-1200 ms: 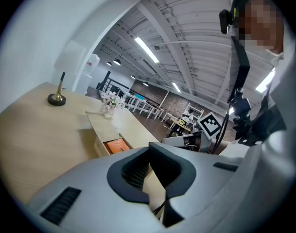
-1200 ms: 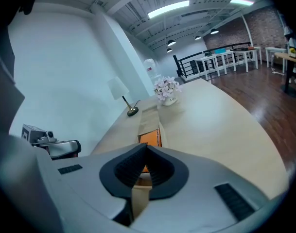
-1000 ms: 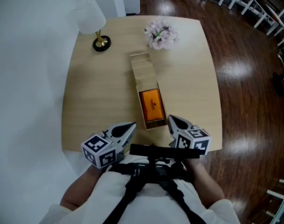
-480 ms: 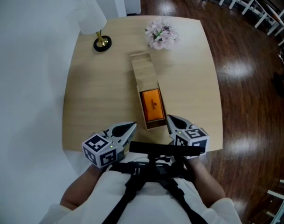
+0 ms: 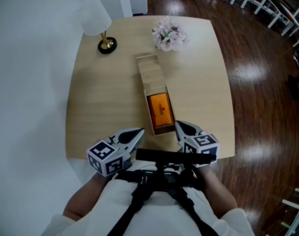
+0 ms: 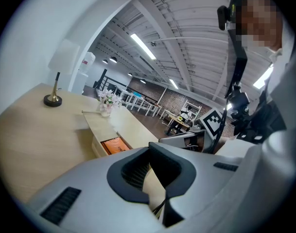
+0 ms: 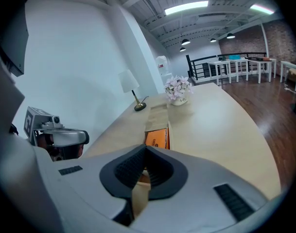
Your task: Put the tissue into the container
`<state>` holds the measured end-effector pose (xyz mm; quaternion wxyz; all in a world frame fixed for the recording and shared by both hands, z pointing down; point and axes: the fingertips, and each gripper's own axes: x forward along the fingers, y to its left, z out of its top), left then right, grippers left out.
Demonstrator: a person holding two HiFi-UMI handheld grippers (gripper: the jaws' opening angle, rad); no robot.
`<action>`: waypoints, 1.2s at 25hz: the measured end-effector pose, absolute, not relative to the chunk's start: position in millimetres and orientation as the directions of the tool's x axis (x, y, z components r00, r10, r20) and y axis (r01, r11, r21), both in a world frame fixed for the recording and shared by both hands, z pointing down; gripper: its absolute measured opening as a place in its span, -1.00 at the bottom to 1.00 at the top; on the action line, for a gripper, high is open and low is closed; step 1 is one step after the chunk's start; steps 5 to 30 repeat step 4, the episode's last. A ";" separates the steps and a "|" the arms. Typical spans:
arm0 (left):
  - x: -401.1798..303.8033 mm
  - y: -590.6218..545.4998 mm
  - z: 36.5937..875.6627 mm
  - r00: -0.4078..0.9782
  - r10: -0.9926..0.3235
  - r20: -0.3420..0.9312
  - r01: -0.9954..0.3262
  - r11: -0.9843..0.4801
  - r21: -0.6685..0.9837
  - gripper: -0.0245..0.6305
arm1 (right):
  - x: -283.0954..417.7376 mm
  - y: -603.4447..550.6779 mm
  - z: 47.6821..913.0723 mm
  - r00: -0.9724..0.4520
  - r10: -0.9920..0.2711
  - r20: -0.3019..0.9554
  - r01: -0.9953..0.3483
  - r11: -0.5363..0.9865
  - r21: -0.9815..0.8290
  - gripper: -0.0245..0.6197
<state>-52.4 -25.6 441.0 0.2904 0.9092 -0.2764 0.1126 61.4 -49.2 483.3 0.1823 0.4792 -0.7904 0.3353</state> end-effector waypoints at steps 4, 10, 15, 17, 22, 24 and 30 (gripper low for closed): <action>-53.5 -25.8 441.9 0.821 -0.438 0.365 -0.569 -0.679 0.465 -0.94 | 61.2 -49.0 484.1 -0.471 -0.637 0.611 -0.882 0.319 -0.348 -0.97; -53.5 -25.8 441.9 0.821 -0.438 0.365 -0.569 -0.679 0.465 -0.94 | 61.2 -49.0 484.1 -0.471 -0.637 0.611 -0.882 0.319 -0.348 -0.97; -53.5 -25.8 441.9 0.821 -0.438 0.365 -0.569 -0.679 0.465 -0.94 | 61.2 -49.0 484.1 -0.471 -0.637 0.611 -0.882 0.319 -0.348 -0.97; -53.5 -25.8 441.9 0.821 -0.438 0.365 -0.569 -0.679 0.465 -0.94 | 61.2 -49.0 484.1 -0.471 -0.637 0.611 -0.882 0.319 -0.348 -0.97; -53.5 -25.8 441.9 0.821 -0.438 0.365 -0.569 -0.679 0.465 -0.94 | 61.2 -49.0 484.1 -0.471 -0.637 0.611 -0.882 0.319 -0.348 -0.97; -53.5 -25.8 441.9 0.821 -0.438 0.365 -0.569 -0.679 0.465 -0.94 | 61.2 -49.0 484.1 -0.471 -0.637 0.611 -0.882 0.319 -0.348 -0.97; -53.5 -25.8 441.9 0.821 -0.438 0.365 -0.569 -0.679 0.465 -0.94 | 61.2 -49.0 484.1 -0.471 -0.637 0.611 -0.882 0.319 -0.348 -0.97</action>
